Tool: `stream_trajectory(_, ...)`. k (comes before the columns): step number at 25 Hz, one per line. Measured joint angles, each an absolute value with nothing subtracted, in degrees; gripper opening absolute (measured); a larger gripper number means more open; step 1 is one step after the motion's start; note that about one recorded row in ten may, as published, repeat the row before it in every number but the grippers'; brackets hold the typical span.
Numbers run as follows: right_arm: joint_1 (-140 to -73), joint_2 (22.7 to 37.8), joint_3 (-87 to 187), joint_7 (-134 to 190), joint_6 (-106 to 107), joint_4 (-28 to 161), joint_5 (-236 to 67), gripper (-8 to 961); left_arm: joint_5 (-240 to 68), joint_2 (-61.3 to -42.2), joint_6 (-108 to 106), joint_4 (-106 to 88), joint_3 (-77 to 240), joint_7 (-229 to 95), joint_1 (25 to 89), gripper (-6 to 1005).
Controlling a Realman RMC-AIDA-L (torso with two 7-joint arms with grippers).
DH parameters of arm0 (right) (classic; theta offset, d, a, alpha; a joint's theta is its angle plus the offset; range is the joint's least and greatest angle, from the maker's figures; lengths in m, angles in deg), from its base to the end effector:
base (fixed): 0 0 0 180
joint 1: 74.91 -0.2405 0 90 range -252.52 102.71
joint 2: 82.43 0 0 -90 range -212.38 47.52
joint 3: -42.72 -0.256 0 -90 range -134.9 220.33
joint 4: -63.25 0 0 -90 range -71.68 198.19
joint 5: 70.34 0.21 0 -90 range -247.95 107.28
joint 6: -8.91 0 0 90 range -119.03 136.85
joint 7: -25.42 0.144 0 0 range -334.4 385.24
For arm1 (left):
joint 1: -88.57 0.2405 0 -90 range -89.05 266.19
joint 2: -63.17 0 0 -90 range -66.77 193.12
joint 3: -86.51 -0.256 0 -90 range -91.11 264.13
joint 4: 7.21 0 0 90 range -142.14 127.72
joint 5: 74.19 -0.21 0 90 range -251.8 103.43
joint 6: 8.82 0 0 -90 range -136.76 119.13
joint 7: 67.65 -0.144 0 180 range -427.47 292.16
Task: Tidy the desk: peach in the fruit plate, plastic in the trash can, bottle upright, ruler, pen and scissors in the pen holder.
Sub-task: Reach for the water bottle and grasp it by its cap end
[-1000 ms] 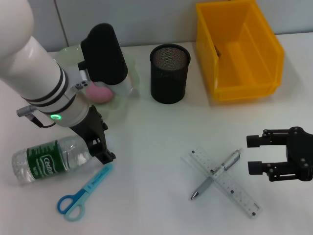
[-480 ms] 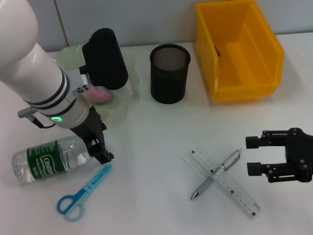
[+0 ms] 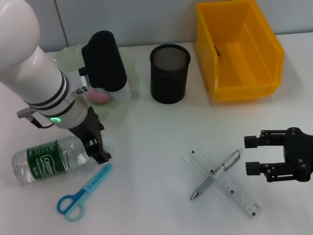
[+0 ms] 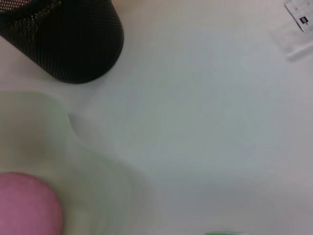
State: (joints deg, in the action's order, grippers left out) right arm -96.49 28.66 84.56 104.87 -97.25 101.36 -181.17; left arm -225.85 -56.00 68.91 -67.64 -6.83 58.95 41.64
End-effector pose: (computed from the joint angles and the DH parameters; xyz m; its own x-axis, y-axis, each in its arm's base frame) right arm 0.3004 0.2699 0.0549 0.7694 -0.3886 -0.5069 -0.4481 -0.8940 0.0052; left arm -0.1574 0.3793 -0.0604 0.8327 0.1502 -0.5329 0.0135 -0.9677 -0.2516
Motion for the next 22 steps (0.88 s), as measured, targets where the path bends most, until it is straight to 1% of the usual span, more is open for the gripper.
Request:
stream_trajectory(17,-96.7,28.67,84.5,104.9,-96.7,101.3,-181.2,725,-225.8,-56.01,67.4,-65.9,-7.2,58.8,41.1,786)
stream_trajectory(22,-96.7,28.67,84.5,105.0,-96.7,101.3,-181.2,724,-225.8,-56.0,67.0,-65.5,-7.4,58.7,40.9,747)
